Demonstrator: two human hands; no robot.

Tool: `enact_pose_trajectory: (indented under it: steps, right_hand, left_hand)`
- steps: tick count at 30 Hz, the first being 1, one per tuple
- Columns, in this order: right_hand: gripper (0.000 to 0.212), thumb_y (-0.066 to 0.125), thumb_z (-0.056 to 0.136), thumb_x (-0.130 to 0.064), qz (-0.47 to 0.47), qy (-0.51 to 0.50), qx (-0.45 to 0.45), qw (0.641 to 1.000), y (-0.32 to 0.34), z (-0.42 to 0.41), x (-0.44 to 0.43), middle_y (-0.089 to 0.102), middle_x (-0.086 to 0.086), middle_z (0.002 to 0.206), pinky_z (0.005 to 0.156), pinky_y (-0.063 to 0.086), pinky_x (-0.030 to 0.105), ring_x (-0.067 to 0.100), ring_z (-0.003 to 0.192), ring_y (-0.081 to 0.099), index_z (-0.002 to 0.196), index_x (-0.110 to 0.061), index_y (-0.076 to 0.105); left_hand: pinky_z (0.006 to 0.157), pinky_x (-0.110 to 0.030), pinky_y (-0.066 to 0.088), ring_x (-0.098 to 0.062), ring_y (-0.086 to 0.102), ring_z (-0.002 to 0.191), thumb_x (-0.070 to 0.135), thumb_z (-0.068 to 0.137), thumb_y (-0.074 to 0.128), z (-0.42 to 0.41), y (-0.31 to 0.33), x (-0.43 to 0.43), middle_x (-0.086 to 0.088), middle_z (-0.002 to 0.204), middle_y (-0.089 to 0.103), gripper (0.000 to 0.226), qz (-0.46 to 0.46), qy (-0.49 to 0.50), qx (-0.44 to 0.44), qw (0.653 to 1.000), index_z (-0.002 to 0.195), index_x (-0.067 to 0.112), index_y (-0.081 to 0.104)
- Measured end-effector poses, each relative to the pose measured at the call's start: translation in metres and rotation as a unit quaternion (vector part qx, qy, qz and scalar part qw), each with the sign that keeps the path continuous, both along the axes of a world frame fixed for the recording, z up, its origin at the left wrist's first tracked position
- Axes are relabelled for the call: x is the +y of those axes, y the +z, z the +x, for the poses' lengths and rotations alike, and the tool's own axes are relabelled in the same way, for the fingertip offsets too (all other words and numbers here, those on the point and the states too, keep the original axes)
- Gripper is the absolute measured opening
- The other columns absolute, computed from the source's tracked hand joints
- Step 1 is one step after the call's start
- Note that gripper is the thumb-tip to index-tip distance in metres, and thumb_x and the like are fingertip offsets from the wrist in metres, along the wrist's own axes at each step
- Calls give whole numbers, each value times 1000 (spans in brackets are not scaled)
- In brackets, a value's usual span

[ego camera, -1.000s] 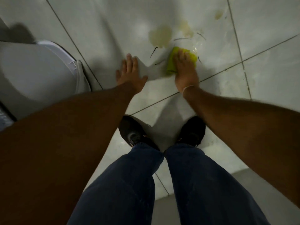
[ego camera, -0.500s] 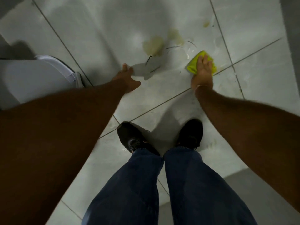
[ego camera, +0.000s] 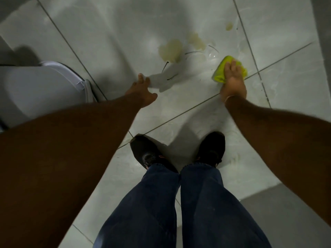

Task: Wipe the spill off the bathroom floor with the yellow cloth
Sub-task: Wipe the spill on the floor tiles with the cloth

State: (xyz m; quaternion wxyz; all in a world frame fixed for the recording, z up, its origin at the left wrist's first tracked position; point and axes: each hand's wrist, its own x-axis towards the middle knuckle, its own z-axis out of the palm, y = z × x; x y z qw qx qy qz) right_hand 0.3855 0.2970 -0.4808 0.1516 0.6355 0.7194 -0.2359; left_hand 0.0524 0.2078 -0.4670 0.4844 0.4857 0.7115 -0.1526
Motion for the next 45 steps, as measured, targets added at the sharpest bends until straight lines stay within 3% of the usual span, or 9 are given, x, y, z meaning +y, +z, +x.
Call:
enact_pose_trajectory:
  steps: [3, 6, 11, 16, 22, 27, 34, 42, 45]
  right_hand:
    - [79, 48, 92, 1, -1, -18, -7, 1000, -1, -14, 2, 7, 16, 170, 130, 10, 45, 42, 156, 7, 162, -9, 13]
    - [72, 42, 96, -1, -37, 197, 47, 979, 3, -52, -32, 11, 17, 170, 129, 8, 48, 41, 156, 9, 161, -10, 15]
    - [47, 41, 94, -5, -35, 458, 159, 874, 17, -62, -98, 62, 7, 143, 101, 56, 44, 31, 131, 61, 133, -13, 67]
    - [63, 34, 98, 5, -21, 328, 75, 941, -2, -32, -32, 25, 10, 167, 128, 21, 42, 34, 156, 20, 157, -16, 31]
    - [77, 45, 90, 6, -30, 2, -8, 1000, 0, -5, 37, 11, 10, 171, 130, 14, 42, 36, 157, 12, 161, -13, 21]
    - [72, 39, 96, -1, -67, 118, -4, 991, 3, -69, -32, 4, 16, 170, 129, -2, 48, 39, 157, 3, 162, -8, 9]
    - [68, 39, 98, -8, -122, 398, 69, 907, -6, -139, -88, 15, 0, 170, 128, 8, 54, 32, 158, 7, 161, -20, 17]
    - [82, 48, 86, 4, -28, 33, 9, 999, -1, -113, -17, 15, 2, 171, 129, 15, 42, 32, 157, 13, 161, -17, 21]
    - [77, 47, 91, 1, -49, 98, -6, 994, 3, -128, -35, 14, 8, 170, 128, 11, 50, 38, 156, 11, 161, -12, 16]
  left_hand:
    - [120, -43, 40, -39, 41, 150, 45, 94, 66, -3, 0, 4, -9, 176, 6, 91, 6, 1, -8, 1000, 167, 15, 21]
    - [120, -43, 39, -40, 38, 151, 42, 91, 69, -2, 1, 8, -10, 176, 4, 96, -14, -6, -6, 1000, 168, 16, 18]
    - [129, -46, 30, -38, 17, 162, 36, 91, 71, -2, 0, 13, -6, 178, -16, 105, -68, -11, -3, 998, 171, 20, 4]
    - [132, -46, 24, -38, 8, 164, 36, 93, 71, -9, -4, 15, -5, 176, -23, 108, -101, -32, -19, 994, 171, 20, -3]
    - [131, -43, 25, -37, 12, 164, 36, 93, 71, -13, -8, 19, -2, 176, -23, 107, -114, -13, -25, 993, 171, 24, -1]
    - [131, -43, 24, -36, 11, 164, 36, 94, 68, -13, -6, 21, -1, 176, -23, 103, -125, -10, -19, 992, 171, 25, 1]
    - [132, -42, 22, -36, 8, 165, 32, 97, 67, -9, 2, 32, -6, 176, -24, 101, -162, -32, -10, 986, 171, 23, -2]
    - [131, -47, 23, -36, 12, 164, 22, 97, 67, -17, 16, 44, -4, 177, -19, 102, -185, -23, -32, 982, 170, 23, -4]
    - [132, -45, 22, -36, 10, 164, 22, 99, 65, -16, 17, 43, -5, 176, -21, 100, -187, -23, -35, 981, 170, 22, -5]
